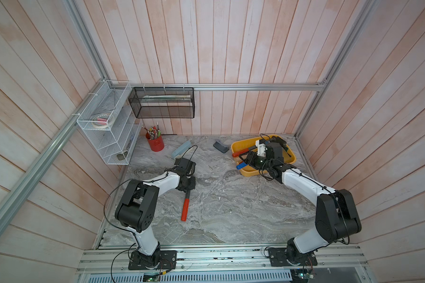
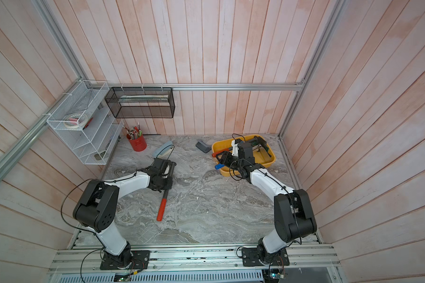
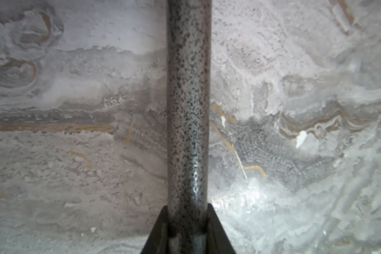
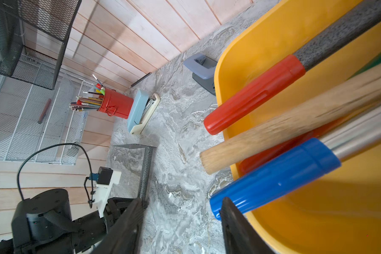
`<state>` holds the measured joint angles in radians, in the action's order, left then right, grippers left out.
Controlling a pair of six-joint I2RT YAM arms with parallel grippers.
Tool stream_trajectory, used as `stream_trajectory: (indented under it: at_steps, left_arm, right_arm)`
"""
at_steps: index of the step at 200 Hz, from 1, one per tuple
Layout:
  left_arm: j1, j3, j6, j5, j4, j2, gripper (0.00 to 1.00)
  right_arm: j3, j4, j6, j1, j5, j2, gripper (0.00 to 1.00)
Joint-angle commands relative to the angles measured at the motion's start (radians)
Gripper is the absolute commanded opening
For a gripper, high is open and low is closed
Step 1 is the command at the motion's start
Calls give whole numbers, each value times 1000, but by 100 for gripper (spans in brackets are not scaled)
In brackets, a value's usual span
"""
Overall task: Put the small hoe into the storage box
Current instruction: Pick up the hoe from the center of the board.
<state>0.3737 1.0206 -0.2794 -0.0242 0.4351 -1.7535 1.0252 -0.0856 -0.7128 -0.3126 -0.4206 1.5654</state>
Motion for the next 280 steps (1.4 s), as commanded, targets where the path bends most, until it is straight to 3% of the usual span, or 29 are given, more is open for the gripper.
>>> stream_trajectory:
  at_steps: [1, 89, 280]
  left_arm:
    - [10, 41, 25, 3, 21, 49, 10]
    - [31, 79, 46, -41, 40, 125, 0]
    - [105, 128, -9, -191, -10, 232, 0]
  right_arm:
    - [-6, -31, -33, -21, -29, 1, 59]
    - [-33, -202, -205, -96, -147, 63, 59]
    - [109, -355, -351, -331, -95, 293, 57]
